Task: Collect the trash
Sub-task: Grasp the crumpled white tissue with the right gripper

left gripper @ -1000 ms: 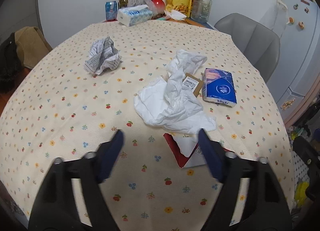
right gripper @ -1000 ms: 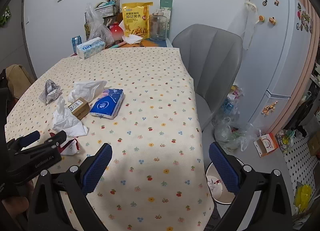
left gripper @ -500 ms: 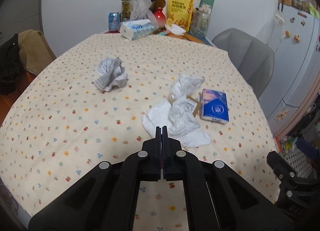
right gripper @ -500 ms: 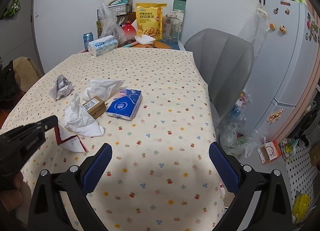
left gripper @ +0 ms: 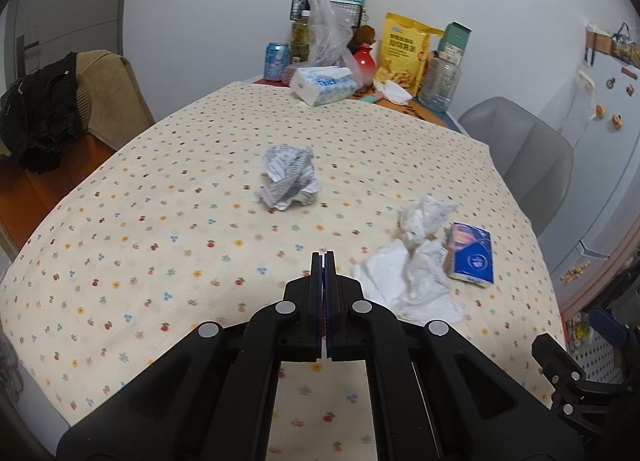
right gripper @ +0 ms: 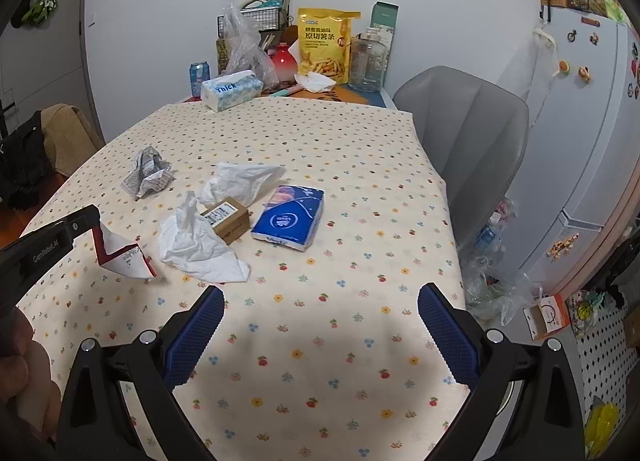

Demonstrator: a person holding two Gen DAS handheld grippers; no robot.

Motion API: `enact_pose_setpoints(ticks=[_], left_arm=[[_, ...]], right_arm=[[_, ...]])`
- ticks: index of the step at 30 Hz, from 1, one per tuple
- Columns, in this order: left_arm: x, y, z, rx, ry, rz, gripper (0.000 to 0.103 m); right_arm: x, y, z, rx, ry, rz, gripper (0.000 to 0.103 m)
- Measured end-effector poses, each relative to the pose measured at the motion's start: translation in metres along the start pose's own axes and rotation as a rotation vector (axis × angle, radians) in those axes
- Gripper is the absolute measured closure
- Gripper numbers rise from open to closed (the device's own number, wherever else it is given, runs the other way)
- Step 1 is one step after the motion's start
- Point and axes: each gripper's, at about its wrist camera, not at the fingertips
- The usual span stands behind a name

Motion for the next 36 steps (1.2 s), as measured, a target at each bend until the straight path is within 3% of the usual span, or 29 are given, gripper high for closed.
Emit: enact_pose_setpoints(ticks=[6, 13, 24, 30, 33, 36], left_arm=[[-0.004, 0.015, -0.019, -0.043, -0.029, 0.000, 0.101], [-0.008, 0.033, -0.025, -0.057, -0.048, -0.003, 0.101], [-0.018, 0.062, -0.037, -0.116, -0.068, -0.006, 0.101], [-0.019, 0.072, -0.037, -0.101, -0.068, -0.034, 0.101], [-0.019, 0.075, -0.036, -0.099, -0.062, -0.044, 0.101], [-0.019, 0.074, -0.035, -0.103, -0.058, -0.044, 0.101]], right_arm=[[-0.007, 0.009, -0.016, -0.023, -0.017, -0.006, 0.009], [-0.011, 0.035, -0.033, -0.089, -0.038, -0.063, 0.023], [-0.022, 0.067, -0.067, -0.170, -0.078, -0.105, 0.026], [-0.020, 0.095, -0.076, -0.168, -0.080, -0.159, 0.030], [-0.019, 0.102, -0.077, -0.186, -0.075, -0.179, 0.037], [-0.020, 0.098, -0.084, -0.235, -0.106, -0.181, 0.069]])
Point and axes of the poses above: each gripper's, at about its wrist camera, not at the fingertips, and y roughly the way its jaws point, z to its right, x to its underside, and after that the axes turned 1 degree about x, right-handed
